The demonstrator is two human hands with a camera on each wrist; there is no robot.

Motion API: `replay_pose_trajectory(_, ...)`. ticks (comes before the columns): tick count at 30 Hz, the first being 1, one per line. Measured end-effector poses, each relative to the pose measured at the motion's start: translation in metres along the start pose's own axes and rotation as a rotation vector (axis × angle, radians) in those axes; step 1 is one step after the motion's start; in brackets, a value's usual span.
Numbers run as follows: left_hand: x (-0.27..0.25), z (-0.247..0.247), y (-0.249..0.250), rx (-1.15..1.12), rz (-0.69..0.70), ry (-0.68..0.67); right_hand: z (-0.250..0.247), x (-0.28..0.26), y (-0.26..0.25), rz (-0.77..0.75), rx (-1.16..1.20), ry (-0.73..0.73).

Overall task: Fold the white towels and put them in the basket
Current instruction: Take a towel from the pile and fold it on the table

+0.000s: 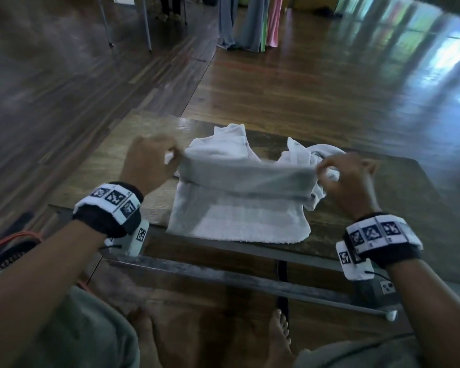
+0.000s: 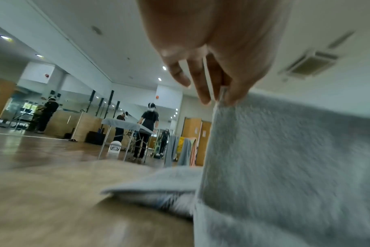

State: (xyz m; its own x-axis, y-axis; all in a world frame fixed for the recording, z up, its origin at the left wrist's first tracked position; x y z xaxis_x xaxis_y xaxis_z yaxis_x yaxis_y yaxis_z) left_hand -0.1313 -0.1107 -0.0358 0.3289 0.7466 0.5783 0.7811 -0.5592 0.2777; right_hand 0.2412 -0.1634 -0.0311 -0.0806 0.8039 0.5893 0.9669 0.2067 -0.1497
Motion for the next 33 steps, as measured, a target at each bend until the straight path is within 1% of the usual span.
replay_pose_trajectory(1, 0.006, -0.013, 0.002, -0.003, 0.000, 0.125, -0.016, 0.007, 0.001, 0.014, -0.004, 0.132)
replay_pose_trajectory(2, 0.009, -0.022, 0.004, 0.009, -0.008, 0.200, -0.026, 0.009, 0.000, 0.012, -0.009, 0.205)
replay_pose_trajectory(3, 0.008, -0.027, 0.006, 0.023, -0.013, 0.234, -0.031, 0.008, -0.001, -0.005, -0.011, 0.227)
replay_pose_trajectory(4, 0.004, -0.029, 0.007, 0.036, -0.011, 0.233, -0.031, 0.004, -0.004, -0.036, -0.014, 0.205)
replay_pose_trajectory(5, -0.002, -0.027, 0.009, 0.044, -0.004, 0.191, -0.029, -0.003, -0.006, -0.079, -0.025, 0.147)
replay_pose_trajectory(6, -0.011, -0.022, 0.009, 0.049, 0.005, 0.103, -0.022, -0.013, -0.008, -0.122, -0.051, 0.051)
replay_pose_trajectory(8, -0.033, -0.004, 0.007, 0.082, 0.038, -0.171, -0.001, -0.039, -0.008, -0.178, -0.103, -0.181)
replay_pose_trajectory(10, -0.058, 0.017, 0.006, 0.117, 0.077, -0.426, 0.017, -0.064, -0.006, -0.181, -0.104, -0.358)
replay_pose_trajectory(11, -0.070, 0.026, 0.006, 0.134, 0.092, -0.507, 0.025, -0.075, -0.004, -0.175, -0.098, -0.413)
replay_pose_trajectory(13, -0.089, 0.036, 0.007, 0.147, 0.084, -0.577, 0.034, -0.090, -0.002, -0.170, -0.104, -0.473)
replay_pose_trajectory(15, -0.099, 0.039, 0.006, 0.127, 0.061, -0.558, 0.038, -0.097, -0.001, -0.168, -0.104, -0.493)
replay_pose_trajectory(19, -0.100, 0.040, 0.000, 0.107, 0.015, -0.506, 0.038, -0.097, -0.004, -0.161, -0.094, -0.463)
replay_pose_trajectory(23, -0.096, 0.044, -0.012, 0.013, -0.085, -0.455, 0.043, -0.088, -0.009, -0.153, -0.123, -0.440)
replay_pose_trajectory(26, -0.089, 0.046, -0.018, -0.072, -0.156, -0.482, 0.048, -0.082, -0.010, -0.146, -0.133, -0.419)
replay_pose_trajectory(28, -0.084, 0.046, -0.020, -0.101, -0.171, -0.486, 0.045, -0.077, -0.008, -0.120, -0.143, -0.355)
replay_pose_trajectory(30, -0.082, 0.039, -0.020, -0.119, -0.135, -0.376, 0.036, -0.071, -0.005, -0.080, -0.135, -0.252)
replay_pose_trajectory(32, -0.083, 0.029, -0.014, -0.085, -0.013, -0.265, 0.025, -0.071, -0.006, -0.082, -0.113, -0.174)
replay_pose_trajectory(33, -0.085, 0.026, -0.011, -0.077, 0.042, -0.249, 0.021, -0.073, -0.008, -0.103, -0.100, -0.156)
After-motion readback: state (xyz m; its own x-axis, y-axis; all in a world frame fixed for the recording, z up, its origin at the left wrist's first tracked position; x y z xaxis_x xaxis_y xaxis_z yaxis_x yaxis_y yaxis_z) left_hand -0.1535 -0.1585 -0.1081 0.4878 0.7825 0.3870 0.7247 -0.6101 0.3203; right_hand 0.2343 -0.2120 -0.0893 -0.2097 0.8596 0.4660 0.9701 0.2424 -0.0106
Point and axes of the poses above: each hand's wrist, its own x-axis towards the middle knuckle, its own z-axis out of the palm, y = z × x, the point moved 4 cm from there along x, towards the middle knuckle, and after that the axes turned 2 degrees about -x, right-handed, at the moved point
